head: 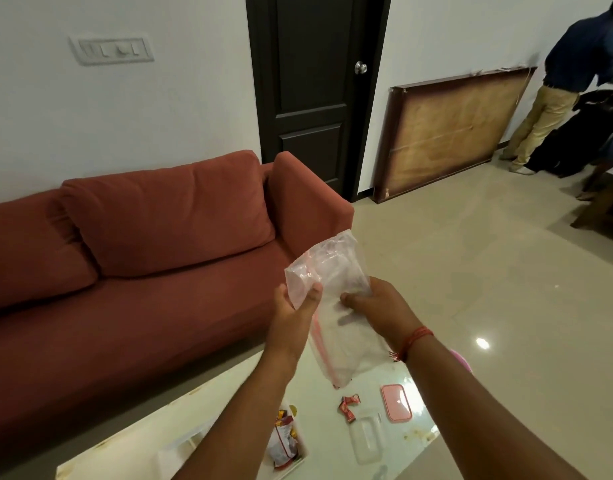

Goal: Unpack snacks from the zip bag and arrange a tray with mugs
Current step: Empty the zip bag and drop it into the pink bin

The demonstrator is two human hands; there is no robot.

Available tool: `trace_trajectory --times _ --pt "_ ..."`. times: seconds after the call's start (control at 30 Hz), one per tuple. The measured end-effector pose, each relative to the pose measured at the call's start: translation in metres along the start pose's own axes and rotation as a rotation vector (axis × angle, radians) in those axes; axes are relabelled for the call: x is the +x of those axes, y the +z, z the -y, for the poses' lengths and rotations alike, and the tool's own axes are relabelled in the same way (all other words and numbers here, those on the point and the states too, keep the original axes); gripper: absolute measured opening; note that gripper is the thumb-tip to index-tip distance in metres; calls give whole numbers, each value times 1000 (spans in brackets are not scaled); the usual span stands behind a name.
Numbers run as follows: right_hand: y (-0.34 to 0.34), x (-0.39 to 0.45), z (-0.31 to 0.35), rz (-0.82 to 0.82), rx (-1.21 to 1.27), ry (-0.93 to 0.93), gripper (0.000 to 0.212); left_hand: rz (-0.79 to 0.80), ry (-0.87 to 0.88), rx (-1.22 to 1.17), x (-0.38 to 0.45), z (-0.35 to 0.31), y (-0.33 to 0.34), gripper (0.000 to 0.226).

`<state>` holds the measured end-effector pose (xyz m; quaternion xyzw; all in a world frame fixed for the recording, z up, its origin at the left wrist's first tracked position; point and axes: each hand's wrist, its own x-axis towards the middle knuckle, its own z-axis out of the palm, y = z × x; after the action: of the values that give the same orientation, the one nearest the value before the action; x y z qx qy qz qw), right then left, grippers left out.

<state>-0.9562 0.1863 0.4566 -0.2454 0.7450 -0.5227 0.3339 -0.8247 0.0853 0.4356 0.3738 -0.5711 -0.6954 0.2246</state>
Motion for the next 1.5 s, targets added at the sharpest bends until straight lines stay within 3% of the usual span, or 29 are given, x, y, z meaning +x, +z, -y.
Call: trace_trajectory --times 0.1,0.17,0.27,0.4,0.5,0.6,0.73,0.83,0.9,1.0,1.07,1.17,1.27,1.33,1.5 --pt "4 1 -3 17 127 42 23 119 -183 -268 1 3 10 55" --pt "4 1 -6 36 181 68 26 101 -205 -294 5 2 11 40" --pt "-4 0 -12 100 254 87 24 80 -177 -268 11 1 9 34" --pt "-24 -2 -21 228 300 53 34 223 -101 -214 15 0 6 36" --pt "-42 2 -31 234 370 49 46 331 -59 -141 19 3 9 37" --pt "-59 4 -38 212 396 -7 44 416 -2 -53 24 3 22 27" --pt "-84 10 -45 153 479 -15 43 365 -8 -95 40 4 58 10" --pt "-112 26 -52 141 625 44 32 357 4 -88 54 4 90 45" --pt "-136 43 -65 105 692 102 27 341 25 -43 66 3 119 51" --pt "-178 66 -88 4 699 135 21 250 10 44 94 12 165 43" --pt "-212 82 -111 73 759 179 25 195 30 162 117 27 203 34" --pt "-264 108 -152 234 765 292 49 141 56 325 145 56 258 31" --pt "-310 135 -188 240 636 360 33 146 43 389 168 85 311 25" --pt "-338 155 -216 202 564 392 22 134 -12 393 188 115 344 25" --pt "-375 198 -318 50 409 497 35 123 -351 358 245 222 394 44"
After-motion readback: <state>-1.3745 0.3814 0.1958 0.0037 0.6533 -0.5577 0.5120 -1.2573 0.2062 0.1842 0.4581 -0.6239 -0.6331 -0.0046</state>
